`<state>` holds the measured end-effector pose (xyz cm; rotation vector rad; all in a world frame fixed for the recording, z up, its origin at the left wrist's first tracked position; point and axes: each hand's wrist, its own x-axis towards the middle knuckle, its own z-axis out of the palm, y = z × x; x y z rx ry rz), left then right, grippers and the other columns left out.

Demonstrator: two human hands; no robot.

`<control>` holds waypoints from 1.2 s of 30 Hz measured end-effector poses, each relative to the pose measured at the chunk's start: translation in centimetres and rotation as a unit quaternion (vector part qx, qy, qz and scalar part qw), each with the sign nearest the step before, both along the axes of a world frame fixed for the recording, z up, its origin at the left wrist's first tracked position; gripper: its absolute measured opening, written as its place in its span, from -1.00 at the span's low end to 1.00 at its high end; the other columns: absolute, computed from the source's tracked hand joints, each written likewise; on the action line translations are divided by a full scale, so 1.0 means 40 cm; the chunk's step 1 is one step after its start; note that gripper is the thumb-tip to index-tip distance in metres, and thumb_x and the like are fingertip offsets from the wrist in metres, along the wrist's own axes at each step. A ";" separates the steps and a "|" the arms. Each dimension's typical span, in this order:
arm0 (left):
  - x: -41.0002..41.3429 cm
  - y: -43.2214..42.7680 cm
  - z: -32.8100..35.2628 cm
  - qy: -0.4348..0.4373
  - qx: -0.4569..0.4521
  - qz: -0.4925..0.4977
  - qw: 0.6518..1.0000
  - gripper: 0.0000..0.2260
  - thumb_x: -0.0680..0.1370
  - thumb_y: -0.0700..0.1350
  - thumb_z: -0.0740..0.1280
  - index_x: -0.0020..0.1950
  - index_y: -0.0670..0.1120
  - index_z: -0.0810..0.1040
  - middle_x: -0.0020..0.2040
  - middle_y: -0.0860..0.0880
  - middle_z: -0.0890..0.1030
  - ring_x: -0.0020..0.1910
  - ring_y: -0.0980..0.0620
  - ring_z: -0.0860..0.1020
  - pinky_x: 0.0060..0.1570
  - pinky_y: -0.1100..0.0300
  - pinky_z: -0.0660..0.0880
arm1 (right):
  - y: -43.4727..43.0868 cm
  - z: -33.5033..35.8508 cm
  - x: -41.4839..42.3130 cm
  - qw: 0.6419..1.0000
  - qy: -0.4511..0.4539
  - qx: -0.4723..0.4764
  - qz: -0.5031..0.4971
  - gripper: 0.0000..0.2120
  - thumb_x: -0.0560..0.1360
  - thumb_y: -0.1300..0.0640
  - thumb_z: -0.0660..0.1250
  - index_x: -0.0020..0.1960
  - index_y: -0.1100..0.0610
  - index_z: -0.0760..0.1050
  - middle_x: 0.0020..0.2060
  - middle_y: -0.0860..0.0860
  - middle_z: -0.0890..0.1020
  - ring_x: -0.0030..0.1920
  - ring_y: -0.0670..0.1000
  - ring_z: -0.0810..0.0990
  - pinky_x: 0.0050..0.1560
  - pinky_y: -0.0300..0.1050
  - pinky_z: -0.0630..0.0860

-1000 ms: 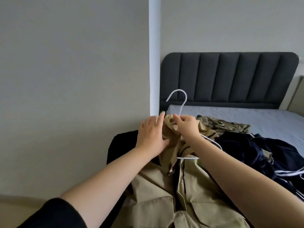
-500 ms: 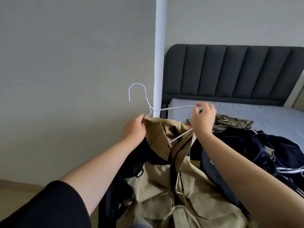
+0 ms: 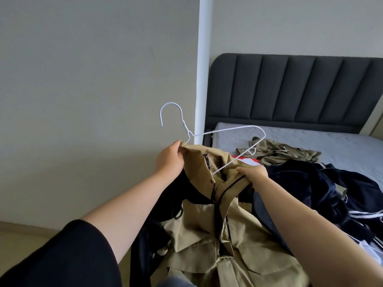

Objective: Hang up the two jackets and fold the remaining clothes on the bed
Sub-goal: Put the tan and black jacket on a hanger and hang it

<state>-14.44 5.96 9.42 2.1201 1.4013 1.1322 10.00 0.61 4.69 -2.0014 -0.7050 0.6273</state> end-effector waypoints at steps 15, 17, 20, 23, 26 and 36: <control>-0.105 0.033 -0.064 0.214 0.030 -0.029 0.976 -0.90 0.47 -0.28 0.18 -0.08 -0.12 0.41 -0.13 -0.18 0.57 -0.18 -0.20 0.47 -0.30 0.13 0.24 | -0.038 0.029 0.090 0.992 -0.045 0.082 -0.081 -0.88 0.51 0.22 0.25 -0.08 0.28 0.51 -0.26 0.12 0.53 -0.13 0.12 0.50 -0.14 -0.05 0.41; -0.103 0.029 -0.075 0.224 0.015 -0.023 0.974 -0.89 0.47 -0.21 0.19 -0.18 -0.06 0.27 -0.25 -0.09 0.48 -0.25 -0.13 0.40 -0.34 0.14 0.20 | -0.039 0.033 0.095 0.991 -0.072 0.085 -0.078 -0.86 0.54 0.19 0.22 -0.12 0.25 0.47 -0.36 0.05 0.47 -0.17 0.12 0.48 -0.19 -0.11 0.34; -0.098 0.029 -0.080 0.260 0.010 -0.003 0.965 -0.83 0.48 -0.14 0.22 -0.18 -0.06 0.20 -0.24 -0.06 0.43 -0.26 -0.11 0.38 -0.32 0.16 0.22 | -0.040 0.037 0.089 0.988 -0.104 0.073 -0.090 -0.85 0.56 0.16 0.19 -0.06 0.23 0.47 -0.26 0.09 0.50 -0.14 0.14 0.49 -0.18 -0.12 0.33; -0.099 0.034 -0.082 0.255 0.030 0.027 0.966 -0.85 0.50 -0.16 0.21 -0.11 -0.06 0.21 -0.16 -0.12 0.51 -0.21 -0.16 0.44 -0.27 0.15 0.26 | -0.046 0.041 0.078 0.979 -0.164 0.058 -0.110 -0.79 0.56 0.14 0.17 0.02 0.27 0.48 -0.14 0.12 0.50 -0.04 0.20 0.51 -0.13 -0.11 0.34; -0.105 0.039 -0.081 0.256 0.050 0.057 0.964 -0.90 0.51 -0.22 0.17 0.00 -0.07 0.33 -0.09 -0.17 0.57 -0.12 -0.22 0.52 -0.26 0.14 0.29 | -0.059 0.044 0.072 0.954 -0.285 0.014 -0.089 -0.82 0.55 0.13 0.15 -0.07 0.25 0.43 -0.21 0.11 0.49 -0.14 0.20 0.49 -0.20 -0.07 0.37; -0.048 0.010 -0.077 0.335 0.141 0.039 0.931 -0.71 0.56 -0.31 0.08 0.26 -0.17 0.38 -0.02 -0.22 0.59 -0.05 -0.24 0.59 -0.22 0.03 0.40 | -0.025 0.151 -0.131 0.974 -0.126 0.191 -0.010 -0.70 0.52 0.20 0.17 -0.39 0.12 0.28 -0.46 -0.01 0.38 -0.41 -0.02 0.33 -0.42 -0.16 0.23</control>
